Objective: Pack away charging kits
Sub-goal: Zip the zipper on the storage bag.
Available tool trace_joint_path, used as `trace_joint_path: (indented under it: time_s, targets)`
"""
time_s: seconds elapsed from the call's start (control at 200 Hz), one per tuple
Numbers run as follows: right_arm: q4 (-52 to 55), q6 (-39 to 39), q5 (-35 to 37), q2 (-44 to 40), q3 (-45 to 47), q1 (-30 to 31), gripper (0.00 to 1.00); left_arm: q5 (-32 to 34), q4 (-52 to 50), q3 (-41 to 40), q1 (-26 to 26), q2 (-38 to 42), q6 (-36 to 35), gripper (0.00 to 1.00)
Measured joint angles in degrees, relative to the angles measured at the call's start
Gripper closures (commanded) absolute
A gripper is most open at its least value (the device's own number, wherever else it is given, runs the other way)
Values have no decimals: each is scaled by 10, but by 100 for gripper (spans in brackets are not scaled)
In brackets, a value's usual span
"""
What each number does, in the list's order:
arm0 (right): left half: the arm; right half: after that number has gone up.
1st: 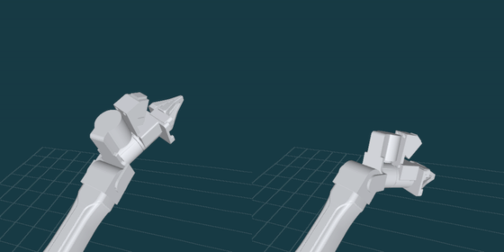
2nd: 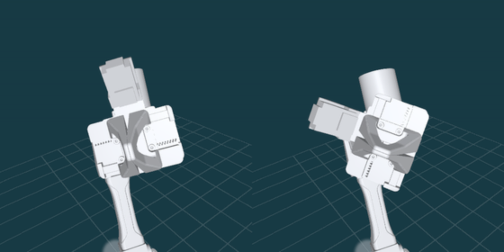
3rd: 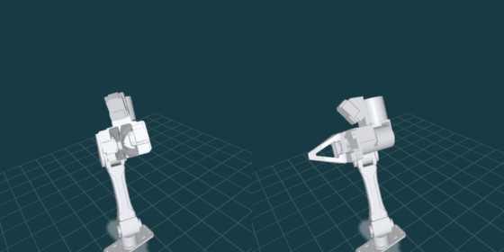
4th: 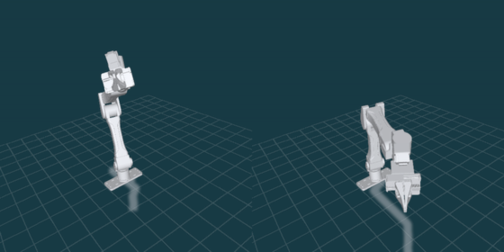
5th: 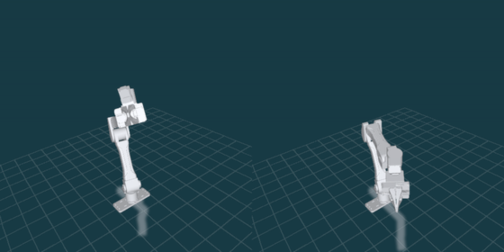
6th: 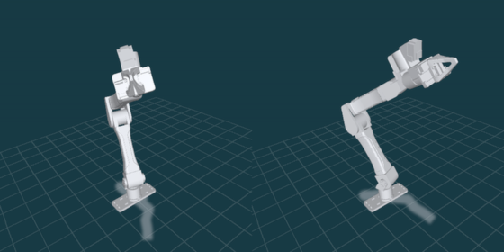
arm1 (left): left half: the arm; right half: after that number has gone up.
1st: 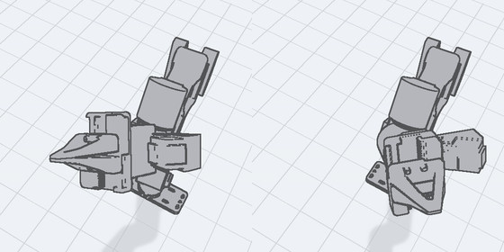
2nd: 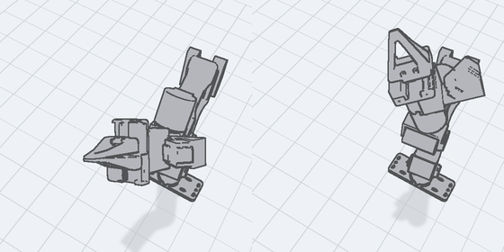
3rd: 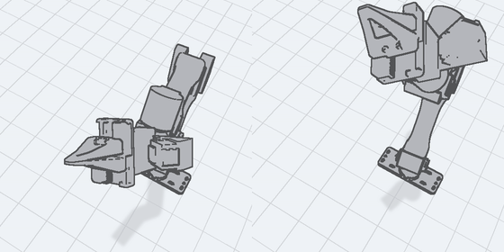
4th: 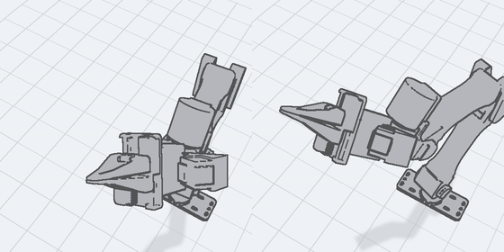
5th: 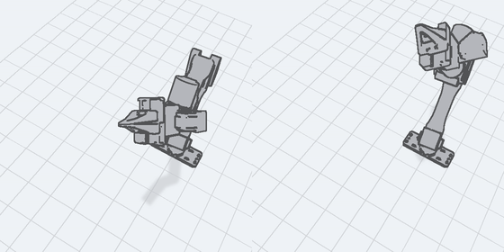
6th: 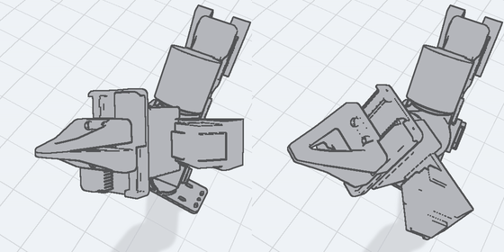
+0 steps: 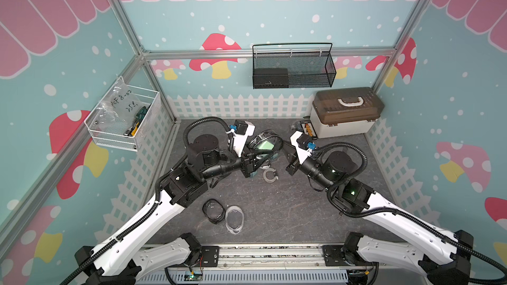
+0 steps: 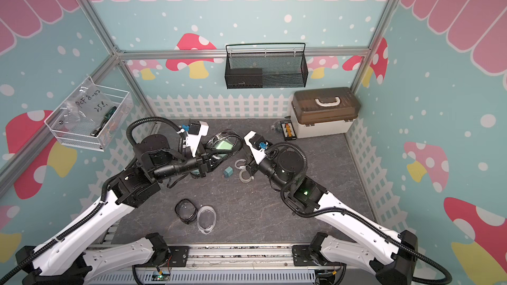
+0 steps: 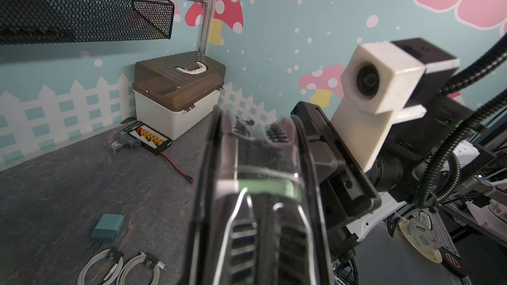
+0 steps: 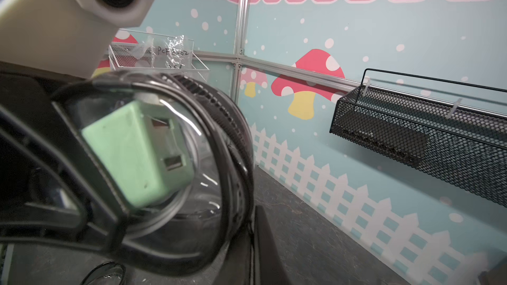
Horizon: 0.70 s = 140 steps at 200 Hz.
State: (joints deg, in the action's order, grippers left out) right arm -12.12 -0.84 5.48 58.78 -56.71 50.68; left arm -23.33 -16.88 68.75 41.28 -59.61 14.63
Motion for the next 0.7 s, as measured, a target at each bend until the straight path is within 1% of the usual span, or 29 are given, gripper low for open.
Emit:
trace_joint_path:
  time_s: [0.225, 0.425, 0.55, 0.7]
  targets:
    - [53, -71, 21, 19, -31, -3, 100, 14, 17, -30, 0, 4, 1, 100]
    - [40, -174, 15, 33, -23, -22, 100, 50, 3, -32, 0, -12, 0, 100]
    - [-9, -231, -12, 35, 23, -42, 100, 63, -9, -44, 1, -16, 1, 100]
    - [-18, -255, -68, 56, 34, -76, 100, 71, -3, -68, 1, -16, 4, 100]
